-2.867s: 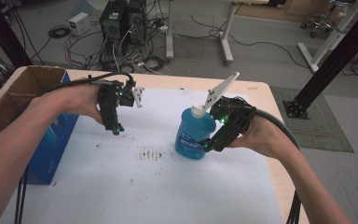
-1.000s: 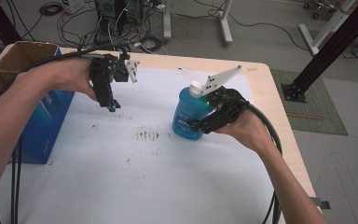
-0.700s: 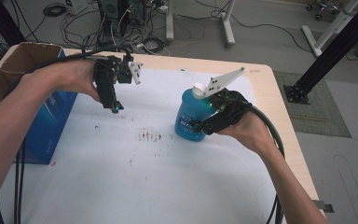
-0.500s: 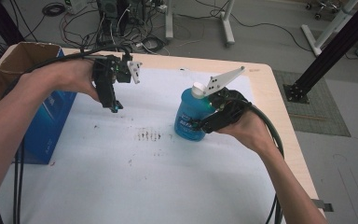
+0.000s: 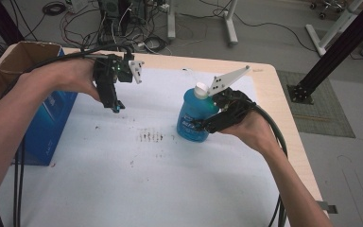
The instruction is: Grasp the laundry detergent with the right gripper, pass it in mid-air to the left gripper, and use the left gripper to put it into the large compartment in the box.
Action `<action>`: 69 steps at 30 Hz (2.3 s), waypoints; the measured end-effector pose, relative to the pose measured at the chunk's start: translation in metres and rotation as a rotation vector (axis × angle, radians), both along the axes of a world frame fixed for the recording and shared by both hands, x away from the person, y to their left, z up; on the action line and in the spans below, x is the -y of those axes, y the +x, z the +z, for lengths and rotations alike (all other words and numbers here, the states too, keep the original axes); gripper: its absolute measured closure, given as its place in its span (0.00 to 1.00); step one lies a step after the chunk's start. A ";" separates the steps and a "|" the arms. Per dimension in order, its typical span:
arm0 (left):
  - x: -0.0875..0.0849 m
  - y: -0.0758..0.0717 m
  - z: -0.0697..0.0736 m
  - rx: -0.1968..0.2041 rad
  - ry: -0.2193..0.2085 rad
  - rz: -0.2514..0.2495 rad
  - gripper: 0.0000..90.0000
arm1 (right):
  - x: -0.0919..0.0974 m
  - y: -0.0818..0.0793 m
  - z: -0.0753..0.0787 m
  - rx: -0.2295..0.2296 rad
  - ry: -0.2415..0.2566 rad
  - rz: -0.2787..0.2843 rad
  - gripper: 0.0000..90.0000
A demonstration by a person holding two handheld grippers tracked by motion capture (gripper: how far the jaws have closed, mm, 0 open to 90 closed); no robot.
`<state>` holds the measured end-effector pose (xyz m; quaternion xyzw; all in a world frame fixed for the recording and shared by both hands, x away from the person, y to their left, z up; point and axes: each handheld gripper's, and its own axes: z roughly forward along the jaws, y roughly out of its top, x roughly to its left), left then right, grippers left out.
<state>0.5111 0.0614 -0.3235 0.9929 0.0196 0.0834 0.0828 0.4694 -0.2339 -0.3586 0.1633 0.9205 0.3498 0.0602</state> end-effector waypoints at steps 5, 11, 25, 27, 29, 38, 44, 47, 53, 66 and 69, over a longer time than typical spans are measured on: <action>0.001 -0.001 0.002 0.002 -0.001 -0.004 0.19 | 0.000 0.001 -0.002 -0.002 0.008 0.014 0.47; 0.002 -0.003 0.006 -0.003 -0.036 -0.004 0.19 | 0.002 0.003 -0.002 -0.009 0.020 0.026 0.50; 0.020 -0.036 0.075 -0.052 -0.233 -0.076 0.19 | -0.032 -0.007 0.032 0.052 -0.002 0.192 0.51; 0.025 -0.042 0.085 -0.054 -0.251 -0.088 0.19 | -0.041 -0.007 0.040 0.053 0.009 0.227 0.51; 0.029 -0.050 0.096 -0.052 -0.274 -0.095 0.19 | -0.051 -0.007 0.048 0.054 0.007 0.263 0.51; 0.042 -0.058 0.105 -0.073 -0.278 -0.073 0.19 | -0.077 -0.007 0.056 0.050 0.016 0.337 0.51; 0.053 -0.059 0.100 -0.084 -0.276 -0.075 0.19 | -0.083 -0.008 0.052 0.039 0.002 0.353 0.51; 0.059 -0.059 0.097 -0.097 -0.279 -0.077 0.19 | -0.084 -0.008 0.052 0.032 0.008 0.352 0.51; 0.064 -0.058 0.094 -0.092 -0.278 -0.069 0.19 | -0.082 -0.005 0.051 0.038 0.016 0.351 0.51; 0.064 -0.056 0.088 -0.079 -0.279 -0.063 0.20 | -0.081 -0.005 0.052 0.035 0.022 0.341 0.51; 0.064 -0.057 0.087 -0.088 -0.283 -0.063 0.22 | -0.081 -0.006 0.051 0.029 0.024 0.343 0.51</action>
